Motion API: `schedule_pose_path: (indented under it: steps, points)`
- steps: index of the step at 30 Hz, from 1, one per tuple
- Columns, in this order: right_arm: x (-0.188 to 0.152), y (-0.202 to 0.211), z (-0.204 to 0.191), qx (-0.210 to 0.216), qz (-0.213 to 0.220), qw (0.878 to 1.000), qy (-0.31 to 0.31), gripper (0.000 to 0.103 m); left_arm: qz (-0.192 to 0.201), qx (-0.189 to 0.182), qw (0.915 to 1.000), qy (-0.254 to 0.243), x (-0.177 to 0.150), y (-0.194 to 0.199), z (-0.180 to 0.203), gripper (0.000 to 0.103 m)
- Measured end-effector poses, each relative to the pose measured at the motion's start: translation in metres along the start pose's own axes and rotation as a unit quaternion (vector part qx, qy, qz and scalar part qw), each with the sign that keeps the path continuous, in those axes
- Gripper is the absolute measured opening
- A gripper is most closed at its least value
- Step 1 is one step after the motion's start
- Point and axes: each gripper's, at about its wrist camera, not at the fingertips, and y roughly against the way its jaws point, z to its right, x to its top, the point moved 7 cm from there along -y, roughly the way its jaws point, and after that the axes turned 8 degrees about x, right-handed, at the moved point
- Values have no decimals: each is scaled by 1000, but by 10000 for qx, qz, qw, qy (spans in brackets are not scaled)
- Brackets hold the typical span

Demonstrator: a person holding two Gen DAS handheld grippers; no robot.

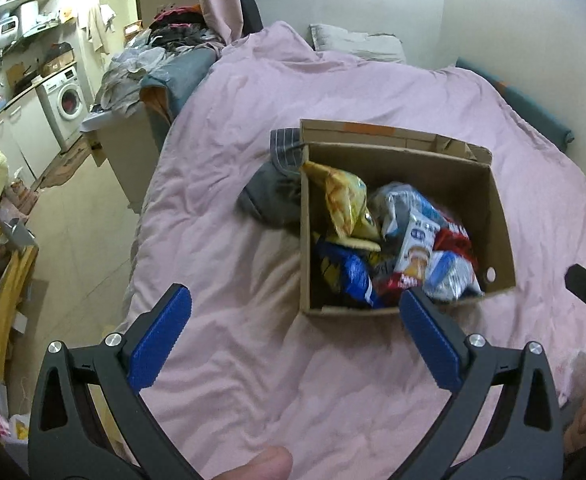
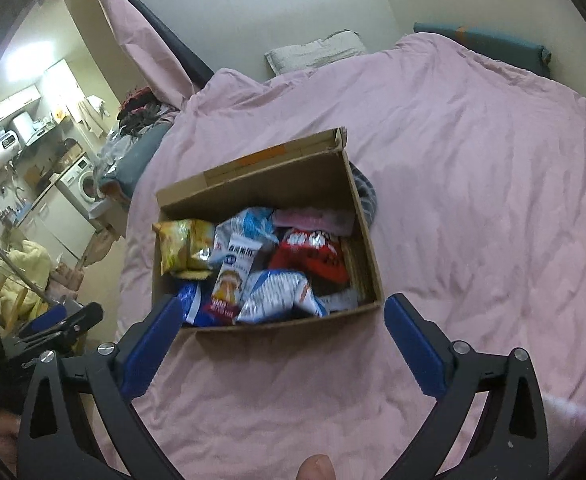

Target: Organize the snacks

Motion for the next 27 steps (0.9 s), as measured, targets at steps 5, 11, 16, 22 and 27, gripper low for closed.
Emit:
schedule_pose_path:
  steps: [5, 11, 16, 22, 27]
  points:
    - [-19, 3, -11, -212, -31, 9994, 271, 103, 101, -121, 9997, -162, -16, 22, -1, 103]
    - [-29, 2, -23, -237, 31, 9987, 454, 103, 219, -251, 9994, 75, -30, 32, -9, 103]
    - [-34, -7, -34, -364, 48, 9959, 822, 103, 166, -345, 9988, 301, -33, 25, -12, 103]
    - [-34, -16, -36, -480, 37, 9946, 920, 103, 150, -266, 9991, 299, -37, 20, -12, 103]
    - [-37, -19, -37, -537, -14, 9935, 1001, 103, 100, -276, 9991, 308, -38, 18, -12, 103]
